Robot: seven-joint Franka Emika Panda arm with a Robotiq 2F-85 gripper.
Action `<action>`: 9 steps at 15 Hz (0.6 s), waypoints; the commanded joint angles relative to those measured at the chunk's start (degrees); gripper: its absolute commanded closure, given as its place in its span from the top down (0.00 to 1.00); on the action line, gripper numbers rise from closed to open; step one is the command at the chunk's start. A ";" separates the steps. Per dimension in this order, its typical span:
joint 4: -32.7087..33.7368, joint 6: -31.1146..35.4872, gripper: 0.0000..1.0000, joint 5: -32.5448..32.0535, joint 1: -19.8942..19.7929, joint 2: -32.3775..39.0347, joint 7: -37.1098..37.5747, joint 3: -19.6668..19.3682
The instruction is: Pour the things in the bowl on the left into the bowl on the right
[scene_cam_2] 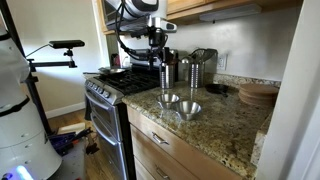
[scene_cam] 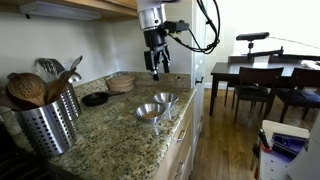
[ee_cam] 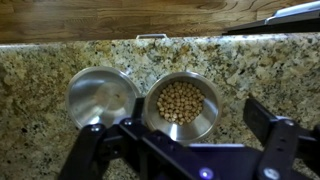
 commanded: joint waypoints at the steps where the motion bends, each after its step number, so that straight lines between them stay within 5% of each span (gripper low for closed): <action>1: 2.80 1.99 1.00 -1.32 1.45 4.55 1.51 0.44; 9: 8.25 3.25 1.00 -1.01 4.58 13.26 1.58 2.24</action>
